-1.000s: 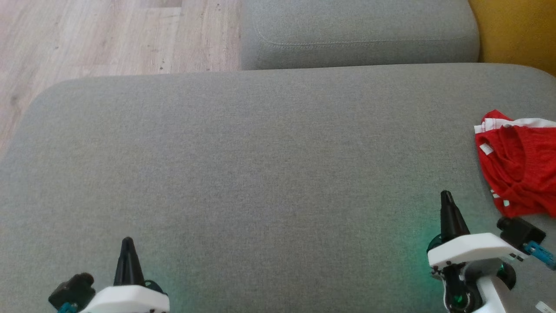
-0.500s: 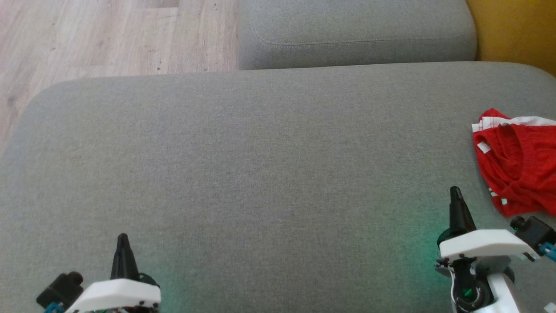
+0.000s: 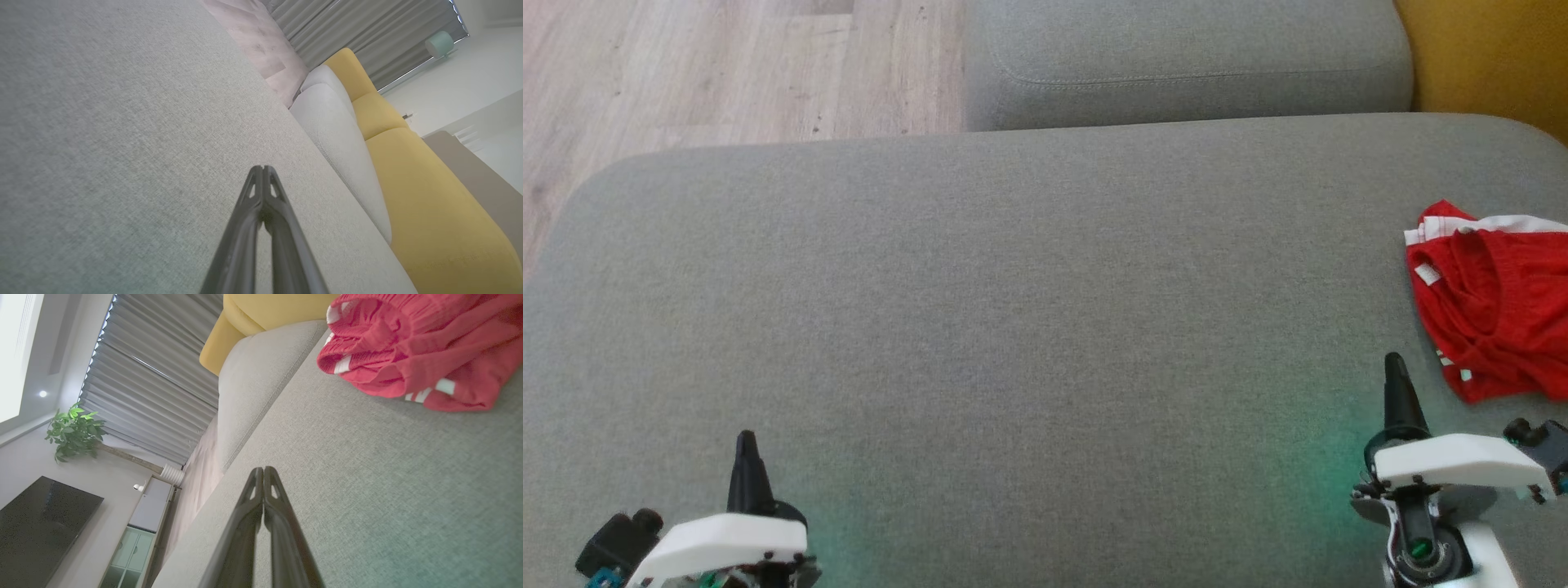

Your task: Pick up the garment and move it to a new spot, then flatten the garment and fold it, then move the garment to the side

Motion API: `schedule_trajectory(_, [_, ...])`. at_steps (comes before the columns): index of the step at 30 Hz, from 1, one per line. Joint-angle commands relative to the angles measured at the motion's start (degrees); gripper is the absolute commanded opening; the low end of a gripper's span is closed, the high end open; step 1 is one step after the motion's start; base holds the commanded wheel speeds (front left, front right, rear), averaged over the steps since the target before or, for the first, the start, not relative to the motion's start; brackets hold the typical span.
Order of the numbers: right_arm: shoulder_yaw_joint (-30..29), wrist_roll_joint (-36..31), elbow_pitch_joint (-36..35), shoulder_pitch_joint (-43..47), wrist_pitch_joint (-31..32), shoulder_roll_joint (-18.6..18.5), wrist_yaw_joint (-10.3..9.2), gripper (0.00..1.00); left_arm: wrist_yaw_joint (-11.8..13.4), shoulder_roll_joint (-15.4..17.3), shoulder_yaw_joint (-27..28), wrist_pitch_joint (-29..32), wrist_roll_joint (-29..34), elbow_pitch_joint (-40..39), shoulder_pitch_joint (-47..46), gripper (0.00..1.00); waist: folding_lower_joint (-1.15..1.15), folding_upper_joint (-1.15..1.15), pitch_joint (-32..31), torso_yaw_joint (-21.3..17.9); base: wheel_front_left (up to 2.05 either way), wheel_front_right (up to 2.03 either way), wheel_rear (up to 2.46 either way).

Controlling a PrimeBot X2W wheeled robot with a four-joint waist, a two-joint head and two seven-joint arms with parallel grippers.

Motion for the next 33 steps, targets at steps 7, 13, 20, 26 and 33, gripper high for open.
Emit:
schedule_trajectory(7, [-0.3,6.1,-3.6,-1.5,1.8,-0.2,0.01,0.00,-0.8,0.3,2.3,1.5,-6.1,-2.7,-3.2,0.00,0.00,0.00,0.0,-0.2,0.00,0.00,0.00])
schedule_trajectory(13, [-0.8,10.1,-4.6,-1.3,2.8,-0.2,0.02,0.00,-1.2,0.3,2.9,2.5,-10.1,-3.1,-3.5,0.00,0.00,0.00,0.1,-0.4,0.00,0.00,0.00])
schedule_trajectory(20, [-1.3,14.0,-5.6,-1.1,3.8,-0.2,0.02,0.00,-1.6,0.3,3.4,3.6,-14.1,-3.4,-3.7,0.00,0.00,0.00,0.1,-0.6,0.00,0.00,0.00])
schedule_trajectory(26, [-1.9,17.9,-6.5,-0.9,4.8,-0.2,0.02,0.00,-2.0,0.3,3.9,4.6,-18.1,-3.8,-4.0,0.00,0.00,0.00,0.1,-0.8,0.00,0.00,0.00])
schedule_trajectory(33, [-2.5,22.5,-7.7,-0.6,5.9,-0.2,0.02,0.00,-2.5,0.4,4.5,5.8,-22.7,-4.2,-4.3,0.00,0.00,0.00,0.2,-1.0,0.00,0.00,0.00])
